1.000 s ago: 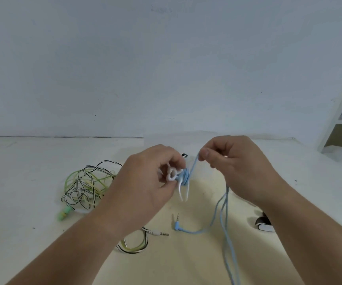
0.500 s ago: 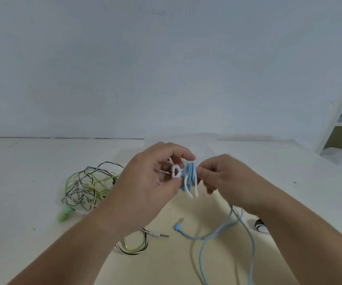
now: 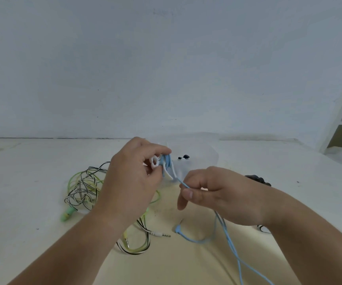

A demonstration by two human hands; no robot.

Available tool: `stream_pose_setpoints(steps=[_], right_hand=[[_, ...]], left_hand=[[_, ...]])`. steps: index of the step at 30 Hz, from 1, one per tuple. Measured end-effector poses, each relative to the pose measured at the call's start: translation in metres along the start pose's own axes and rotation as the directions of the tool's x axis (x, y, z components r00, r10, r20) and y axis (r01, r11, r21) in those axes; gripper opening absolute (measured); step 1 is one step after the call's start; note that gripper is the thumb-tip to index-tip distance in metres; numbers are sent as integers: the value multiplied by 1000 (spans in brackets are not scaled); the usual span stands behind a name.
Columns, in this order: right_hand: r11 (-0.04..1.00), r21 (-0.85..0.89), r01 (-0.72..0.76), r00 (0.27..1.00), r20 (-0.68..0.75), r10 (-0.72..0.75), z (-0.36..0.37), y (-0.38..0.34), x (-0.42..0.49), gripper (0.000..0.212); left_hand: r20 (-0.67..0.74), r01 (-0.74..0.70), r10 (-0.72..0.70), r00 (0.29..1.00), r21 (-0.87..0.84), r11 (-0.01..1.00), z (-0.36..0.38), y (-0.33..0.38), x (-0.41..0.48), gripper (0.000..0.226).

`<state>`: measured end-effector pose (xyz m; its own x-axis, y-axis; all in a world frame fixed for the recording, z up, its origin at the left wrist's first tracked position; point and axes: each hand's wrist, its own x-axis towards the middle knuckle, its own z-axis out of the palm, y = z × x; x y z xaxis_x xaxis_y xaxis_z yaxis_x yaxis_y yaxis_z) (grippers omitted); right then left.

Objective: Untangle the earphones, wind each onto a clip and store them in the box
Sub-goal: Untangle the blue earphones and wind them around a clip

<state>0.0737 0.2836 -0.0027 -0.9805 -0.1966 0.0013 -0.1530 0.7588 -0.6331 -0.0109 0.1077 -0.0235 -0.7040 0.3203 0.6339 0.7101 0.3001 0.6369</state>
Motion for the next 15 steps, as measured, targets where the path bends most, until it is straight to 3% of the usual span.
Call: stream_pose_setpoints(steps=[8, 12, 15], right_hand=[[998, -39, -44, 993, 110, 48, 2, -4, -3, 32], [1000, 10, -1, 999, -47, 1, -2, -4, -1, 32], [999, 11, 45, 975, -220, -42, -8, -2, -1, 28]], left_hand=[[-17, 84, -86, 996, -112, 990, 5, -2, 0, 40], [82, -57, 53, 995, 50, 997, 5, -1, -3, 41], [241, -174, 135, 961, 147, 974, 3, -1, -2, 40]])
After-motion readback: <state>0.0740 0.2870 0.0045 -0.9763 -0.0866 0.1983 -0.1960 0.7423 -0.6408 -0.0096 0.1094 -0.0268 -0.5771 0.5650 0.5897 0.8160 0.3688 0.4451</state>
